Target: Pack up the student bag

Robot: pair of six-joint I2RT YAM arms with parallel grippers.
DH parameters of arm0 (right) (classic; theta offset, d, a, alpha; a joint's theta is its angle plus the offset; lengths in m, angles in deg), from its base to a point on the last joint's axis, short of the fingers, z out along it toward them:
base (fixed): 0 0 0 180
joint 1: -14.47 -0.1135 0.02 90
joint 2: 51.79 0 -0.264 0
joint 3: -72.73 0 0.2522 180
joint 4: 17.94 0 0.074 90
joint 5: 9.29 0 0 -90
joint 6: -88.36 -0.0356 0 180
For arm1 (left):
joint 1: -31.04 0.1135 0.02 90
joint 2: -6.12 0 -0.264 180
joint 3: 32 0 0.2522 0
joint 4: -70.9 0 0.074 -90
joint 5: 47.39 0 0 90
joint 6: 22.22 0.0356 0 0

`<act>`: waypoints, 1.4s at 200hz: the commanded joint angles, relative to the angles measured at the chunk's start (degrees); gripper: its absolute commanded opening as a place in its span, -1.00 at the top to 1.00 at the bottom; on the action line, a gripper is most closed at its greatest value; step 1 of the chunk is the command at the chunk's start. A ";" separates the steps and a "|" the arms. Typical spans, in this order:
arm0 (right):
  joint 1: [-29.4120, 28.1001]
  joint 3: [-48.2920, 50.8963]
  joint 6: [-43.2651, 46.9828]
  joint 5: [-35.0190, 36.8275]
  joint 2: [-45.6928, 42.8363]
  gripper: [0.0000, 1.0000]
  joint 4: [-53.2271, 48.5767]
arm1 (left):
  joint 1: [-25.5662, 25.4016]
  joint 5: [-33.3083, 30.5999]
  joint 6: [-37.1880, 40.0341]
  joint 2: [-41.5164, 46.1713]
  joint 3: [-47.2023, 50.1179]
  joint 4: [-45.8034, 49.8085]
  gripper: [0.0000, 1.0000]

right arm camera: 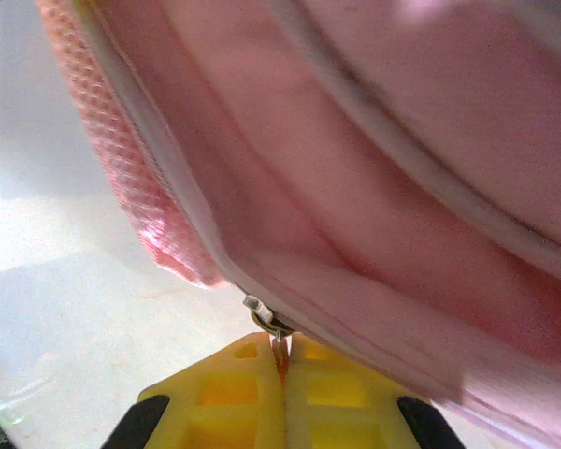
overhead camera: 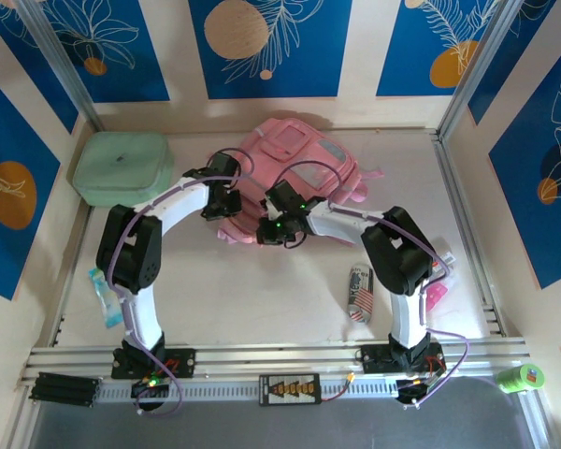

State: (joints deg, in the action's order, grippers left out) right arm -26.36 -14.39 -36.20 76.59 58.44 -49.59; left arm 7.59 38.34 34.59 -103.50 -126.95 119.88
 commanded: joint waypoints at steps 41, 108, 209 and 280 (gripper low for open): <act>2.97 7.66 -2.60 12.79 -8.15 1.00 -8.96 | 0.50 -4.52 1.36 0.02 0.94 0.37 1.00; 10.55 10.17 -3.57 18.36 -11.30 1.00 -11.17 | 0.72 -4.46 2.23 1.07 2.39 0.37 1.00; 23.76 5.88 2.10 17.49 -8.62 1.00 -12.65 | 0.93 -3.00 3.48 2.55 4.63 0.64 1.00; 25.80 6.57 0.85 12.46 -8.78 0.83 -11.61 | -0.18 5.86 4.75 9.76 11.56 -3.60 1.00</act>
State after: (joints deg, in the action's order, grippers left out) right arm -1.89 -8.73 -34.34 88.09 50.55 -59.78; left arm 7.51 43.06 37.89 -97.95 -118.77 114.35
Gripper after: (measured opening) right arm 0.069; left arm 0.045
